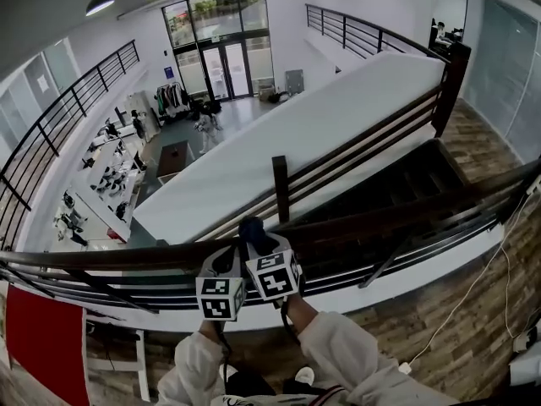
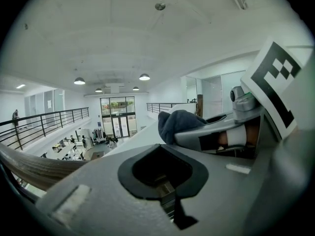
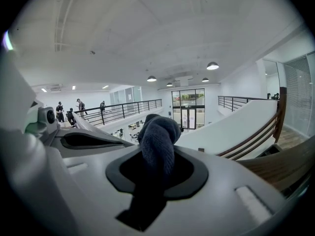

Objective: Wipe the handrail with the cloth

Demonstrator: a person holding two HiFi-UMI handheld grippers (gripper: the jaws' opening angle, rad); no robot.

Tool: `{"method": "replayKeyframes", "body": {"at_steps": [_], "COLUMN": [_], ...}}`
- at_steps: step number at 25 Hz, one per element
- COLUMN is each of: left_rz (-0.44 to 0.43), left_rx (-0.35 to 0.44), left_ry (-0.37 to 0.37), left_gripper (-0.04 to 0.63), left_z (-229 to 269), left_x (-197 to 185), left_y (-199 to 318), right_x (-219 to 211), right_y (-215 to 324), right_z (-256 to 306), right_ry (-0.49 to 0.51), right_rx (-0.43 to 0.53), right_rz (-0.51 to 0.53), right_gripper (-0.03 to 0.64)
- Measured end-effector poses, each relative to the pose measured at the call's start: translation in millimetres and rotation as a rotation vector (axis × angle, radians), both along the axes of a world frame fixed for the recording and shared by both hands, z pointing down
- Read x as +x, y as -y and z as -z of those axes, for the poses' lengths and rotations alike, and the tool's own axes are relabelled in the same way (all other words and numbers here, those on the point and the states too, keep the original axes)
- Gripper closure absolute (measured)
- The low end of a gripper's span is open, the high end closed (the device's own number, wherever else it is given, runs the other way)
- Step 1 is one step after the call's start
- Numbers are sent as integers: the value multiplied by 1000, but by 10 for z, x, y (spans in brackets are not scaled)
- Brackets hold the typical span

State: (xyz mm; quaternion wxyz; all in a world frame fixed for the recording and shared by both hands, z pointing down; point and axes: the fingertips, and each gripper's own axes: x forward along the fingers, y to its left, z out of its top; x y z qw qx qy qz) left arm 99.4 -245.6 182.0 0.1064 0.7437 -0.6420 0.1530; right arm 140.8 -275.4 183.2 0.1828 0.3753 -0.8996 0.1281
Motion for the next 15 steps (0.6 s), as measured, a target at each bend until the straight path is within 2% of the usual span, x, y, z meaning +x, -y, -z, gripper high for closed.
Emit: {"method": "replayKeyframes", "body": {"at_steps": [9, 15], "left_rz": [-61, -77], "left_rx": [-2, 10], "left_ry": [-30, -53], "left_gripper": [592, 592], "left_z": [-1, 38], "left_x": [479, 669], "left_y": [83, 229], "right_x": [448, 466], "right_y": [129, 153], "right_z": [10, 1], "right_ry": [29, 21], "right_rx": [-3, -16], "right_rz": [-44, -33], "right_gripper": [525, 525]}}
